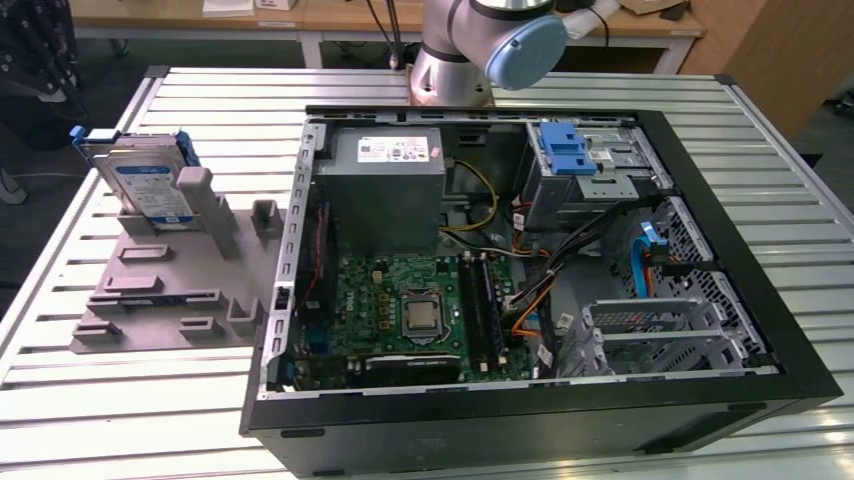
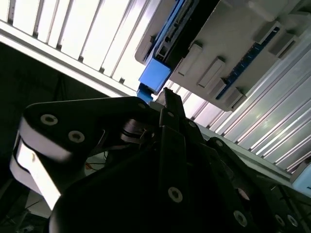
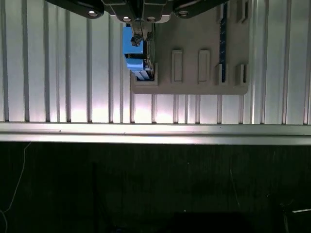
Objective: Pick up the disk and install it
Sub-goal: 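Pick up the disk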
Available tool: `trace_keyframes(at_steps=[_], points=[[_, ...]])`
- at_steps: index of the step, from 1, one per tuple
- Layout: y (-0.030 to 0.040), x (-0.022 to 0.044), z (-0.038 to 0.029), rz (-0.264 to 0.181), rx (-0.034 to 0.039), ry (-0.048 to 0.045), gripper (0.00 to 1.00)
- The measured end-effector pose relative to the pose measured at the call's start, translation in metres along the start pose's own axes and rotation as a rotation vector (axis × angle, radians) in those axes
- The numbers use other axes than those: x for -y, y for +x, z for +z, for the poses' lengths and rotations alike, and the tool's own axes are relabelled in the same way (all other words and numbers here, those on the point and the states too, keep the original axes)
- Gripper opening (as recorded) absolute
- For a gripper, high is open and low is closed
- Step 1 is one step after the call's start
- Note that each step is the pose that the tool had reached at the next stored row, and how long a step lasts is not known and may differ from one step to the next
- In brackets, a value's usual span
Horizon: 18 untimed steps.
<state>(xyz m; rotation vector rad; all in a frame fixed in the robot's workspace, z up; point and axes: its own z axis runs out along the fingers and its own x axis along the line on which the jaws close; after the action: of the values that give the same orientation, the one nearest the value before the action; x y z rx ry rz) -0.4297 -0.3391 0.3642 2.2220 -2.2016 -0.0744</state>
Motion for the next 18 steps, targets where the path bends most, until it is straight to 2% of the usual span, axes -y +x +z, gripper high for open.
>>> trace_keyframes(at_steps=[4, 18], points=[[0.0, 0.0, 0.0005, -0.064, -0.0028, -0.0016, 0.11], [0.0, 0.0, 0.0006, -0.067, -0.0036, -0.0013, 0.11]])
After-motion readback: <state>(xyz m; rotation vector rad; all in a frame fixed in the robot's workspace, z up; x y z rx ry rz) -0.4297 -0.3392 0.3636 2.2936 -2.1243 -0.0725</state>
